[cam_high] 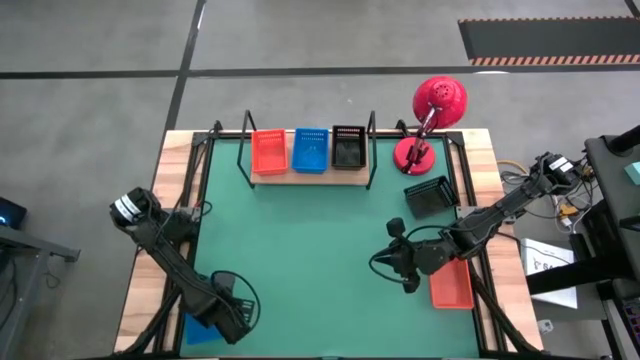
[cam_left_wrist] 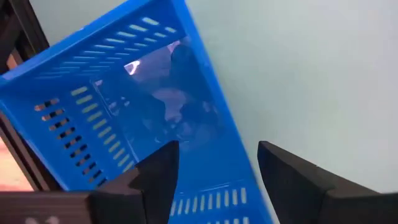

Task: Stack baskets on shelf by color
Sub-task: Stack the blue basket on top of the blue baskets on the shelf

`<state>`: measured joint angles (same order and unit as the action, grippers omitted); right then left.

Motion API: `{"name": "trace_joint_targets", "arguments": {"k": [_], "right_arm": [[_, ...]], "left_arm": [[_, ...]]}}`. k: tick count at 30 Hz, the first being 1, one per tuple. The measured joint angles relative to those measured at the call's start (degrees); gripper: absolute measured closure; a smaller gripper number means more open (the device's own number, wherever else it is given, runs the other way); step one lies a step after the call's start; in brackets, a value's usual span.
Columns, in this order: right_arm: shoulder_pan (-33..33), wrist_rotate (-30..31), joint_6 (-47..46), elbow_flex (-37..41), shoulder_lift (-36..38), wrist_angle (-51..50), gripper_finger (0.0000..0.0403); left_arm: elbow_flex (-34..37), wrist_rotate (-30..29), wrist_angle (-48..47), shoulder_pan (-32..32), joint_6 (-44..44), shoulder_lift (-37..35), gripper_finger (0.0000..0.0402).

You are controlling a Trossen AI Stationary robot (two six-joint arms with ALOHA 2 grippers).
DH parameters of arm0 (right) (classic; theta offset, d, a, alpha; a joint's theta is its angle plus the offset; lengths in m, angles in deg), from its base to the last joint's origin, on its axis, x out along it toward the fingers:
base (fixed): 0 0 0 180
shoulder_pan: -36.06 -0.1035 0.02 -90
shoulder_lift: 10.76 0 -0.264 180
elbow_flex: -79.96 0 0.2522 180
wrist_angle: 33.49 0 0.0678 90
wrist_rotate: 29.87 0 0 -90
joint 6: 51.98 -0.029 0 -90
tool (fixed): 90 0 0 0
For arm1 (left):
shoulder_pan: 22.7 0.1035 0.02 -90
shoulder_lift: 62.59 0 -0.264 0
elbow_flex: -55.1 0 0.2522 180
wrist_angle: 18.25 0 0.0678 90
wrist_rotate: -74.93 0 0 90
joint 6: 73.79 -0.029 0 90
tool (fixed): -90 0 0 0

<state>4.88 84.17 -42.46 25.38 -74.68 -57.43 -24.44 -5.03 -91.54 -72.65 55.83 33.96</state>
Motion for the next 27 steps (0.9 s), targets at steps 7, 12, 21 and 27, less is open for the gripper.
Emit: {"name": "trace_joint_targets", "arguments": {"k": [7,12,21,27], "right_arm": [[0.0,0.0,-0.6,0.0,0.0,0.2,0.0376],[0.0,0.0,-0.5,0.0,0.0,0.2,0.0376],[0.0,0.0,0.3,0.0,0.0,0.2,0.0376],[0.0,0.0,0.0,0.0,0.0,0.3,0.0376]], "left_arm": [[2.6,0.0,0.5,0.0,-2.0,0.0,0.0241],[3.6,0.0,0.6,0.0,-4.0,0.0,0.0320],[1.3,-5.4,1.7,3.1,-26.6,0.0,0.0395],[0.5,-15.2,14.9,9.8,-68.2,0.1,0.0400]]}}
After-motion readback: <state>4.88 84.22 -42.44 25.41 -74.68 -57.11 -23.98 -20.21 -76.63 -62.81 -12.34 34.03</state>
